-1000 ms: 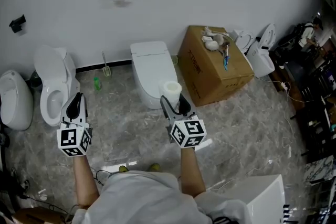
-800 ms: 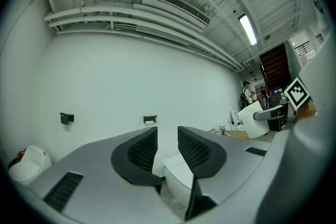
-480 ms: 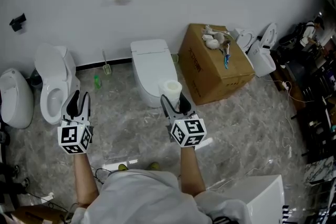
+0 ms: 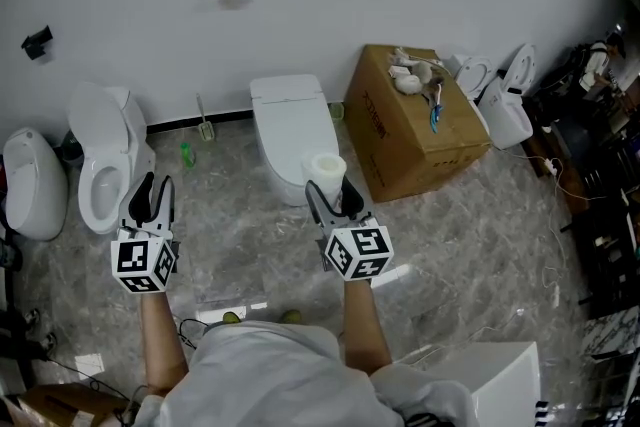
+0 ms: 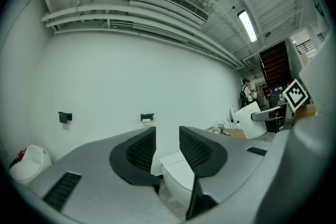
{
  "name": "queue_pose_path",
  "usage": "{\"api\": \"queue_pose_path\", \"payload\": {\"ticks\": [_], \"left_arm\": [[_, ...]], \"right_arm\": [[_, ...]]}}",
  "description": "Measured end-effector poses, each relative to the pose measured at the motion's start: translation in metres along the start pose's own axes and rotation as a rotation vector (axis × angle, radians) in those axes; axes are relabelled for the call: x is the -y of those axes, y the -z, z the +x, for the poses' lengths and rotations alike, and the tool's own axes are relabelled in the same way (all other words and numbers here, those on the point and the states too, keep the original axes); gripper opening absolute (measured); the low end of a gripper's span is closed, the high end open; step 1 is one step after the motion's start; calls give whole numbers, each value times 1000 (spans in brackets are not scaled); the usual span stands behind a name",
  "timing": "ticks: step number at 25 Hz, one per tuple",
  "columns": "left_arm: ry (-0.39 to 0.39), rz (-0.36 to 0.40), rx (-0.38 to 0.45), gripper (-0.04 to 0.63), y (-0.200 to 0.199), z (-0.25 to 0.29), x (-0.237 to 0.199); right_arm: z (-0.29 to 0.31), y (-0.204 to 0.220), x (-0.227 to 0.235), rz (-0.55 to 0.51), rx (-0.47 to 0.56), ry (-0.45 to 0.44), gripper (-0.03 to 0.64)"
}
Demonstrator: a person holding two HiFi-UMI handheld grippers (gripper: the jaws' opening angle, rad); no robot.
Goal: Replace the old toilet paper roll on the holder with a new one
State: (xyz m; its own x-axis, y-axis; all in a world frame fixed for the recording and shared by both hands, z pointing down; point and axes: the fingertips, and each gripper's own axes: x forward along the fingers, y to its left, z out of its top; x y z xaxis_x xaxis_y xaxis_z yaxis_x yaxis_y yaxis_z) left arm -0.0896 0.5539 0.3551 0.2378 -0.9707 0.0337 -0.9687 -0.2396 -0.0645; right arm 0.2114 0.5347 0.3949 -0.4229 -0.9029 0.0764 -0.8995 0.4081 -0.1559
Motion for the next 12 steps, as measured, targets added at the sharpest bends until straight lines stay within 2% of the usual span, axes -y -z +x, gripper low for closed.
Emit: {"api": "queue_pose_path", "payload": {"ticks": [12], "left_arm": [[-24,27,-26,138,10,22,58]], "right_arm": [[0,5,51,13,-5,-61,278]]}}
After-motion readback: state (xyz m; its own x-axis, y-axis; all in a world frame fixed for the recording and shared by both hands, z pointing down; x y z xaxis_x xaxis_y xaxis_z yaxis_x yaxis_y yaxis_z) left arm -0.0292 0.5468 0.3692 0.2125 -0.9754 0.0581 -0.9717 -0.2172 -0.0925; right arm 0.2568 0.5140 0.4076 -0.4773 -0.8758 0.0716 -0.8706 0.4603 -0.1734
